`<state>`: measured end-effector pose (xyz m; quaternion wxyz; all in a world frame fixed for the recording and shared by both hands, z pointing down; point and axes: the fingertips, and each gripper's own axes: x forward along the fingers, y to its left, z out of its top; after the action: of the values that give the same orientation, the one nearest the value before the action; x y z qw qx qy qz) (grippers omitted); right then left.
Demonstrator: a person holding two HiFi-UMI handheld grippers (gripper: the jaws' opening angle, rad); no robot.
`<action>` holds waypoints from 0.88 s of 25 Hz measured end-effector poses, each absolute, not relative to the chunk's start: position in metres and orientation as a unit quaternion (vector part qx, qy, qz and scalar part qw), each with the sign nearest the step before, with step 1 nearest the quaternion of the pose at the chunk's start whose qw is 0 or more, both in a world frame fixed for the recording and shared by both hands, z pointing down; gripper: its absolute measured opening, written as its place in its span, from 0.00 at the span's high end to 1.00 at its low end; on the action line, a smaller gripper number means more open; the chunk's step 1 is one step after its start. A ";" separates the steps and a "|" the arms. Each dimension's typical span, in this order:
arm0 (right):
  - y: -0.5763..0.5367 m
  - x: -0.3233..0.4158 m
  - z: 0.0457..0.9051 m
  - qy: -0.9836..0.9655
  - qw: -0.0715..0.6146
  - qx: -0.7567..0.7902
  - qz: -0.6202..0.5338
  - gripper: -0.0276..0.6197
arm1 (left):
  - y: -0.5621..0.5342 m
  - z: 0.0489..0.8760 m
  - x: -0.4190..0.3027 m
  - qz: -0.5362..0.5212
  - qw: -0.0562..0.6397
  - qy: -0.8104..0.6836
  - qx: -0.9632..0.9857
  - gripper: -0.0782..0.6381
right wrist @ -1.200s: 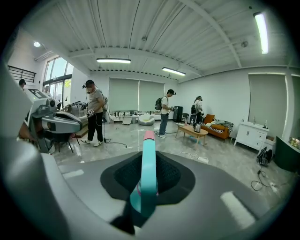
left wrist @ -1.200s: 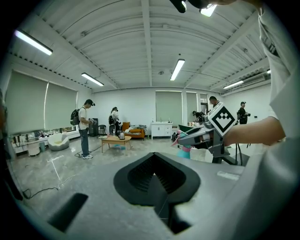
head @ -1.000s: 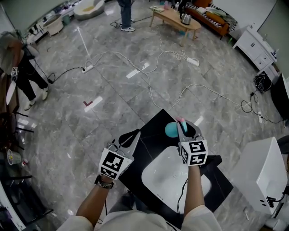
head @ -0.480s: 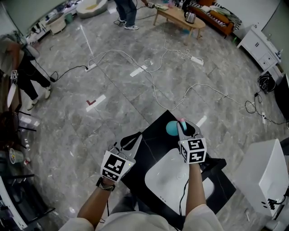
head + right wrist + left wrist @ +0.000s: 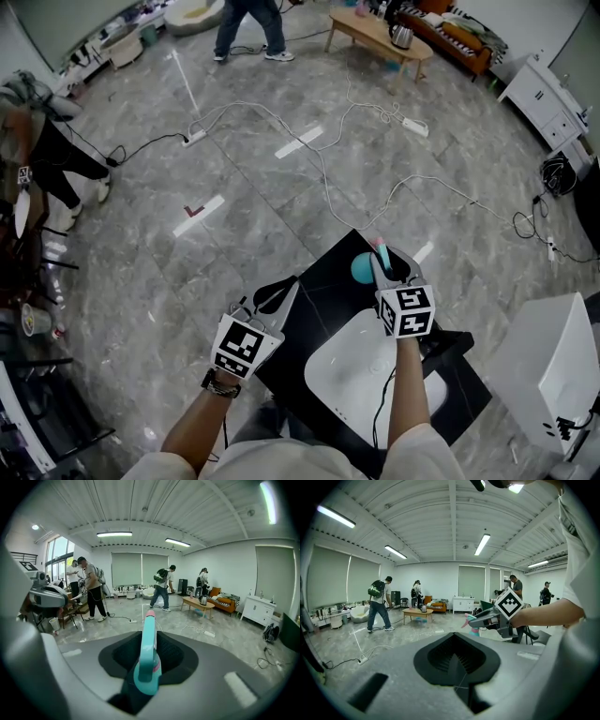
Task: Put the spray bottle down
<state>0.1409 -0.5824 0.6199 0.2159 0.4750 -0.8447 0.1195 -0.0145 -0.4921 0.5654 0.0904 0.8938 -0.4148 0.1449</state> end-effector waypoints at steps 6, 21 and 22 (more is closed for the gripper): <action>-0.583 0.145 0.618 -0.845 0.208 0.478 0.123 0.74 | -0.490 0.563 -0.013 0.145 0.088 -0.415 0.894 0.89; -0.556 0.163 0.601 -0.836 0.171 0.500 0.148 0.72 | -0.475 0.548 -0.016 0.136 0.079 -0.423 0.892 0.89; -0.553 0.163 0.599 -0.837 0.172 0.498 0.145 0.72 | -0.473 0.546 -0.017 0.135 0.077 -0.424 0.892 0.89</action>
<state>0.1627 -0.5525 0.5985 0.1716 0.4984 -0.8373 0.1451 -0.0172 -0.4735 0.5464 0.0772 0.8923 -0.4238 0.1352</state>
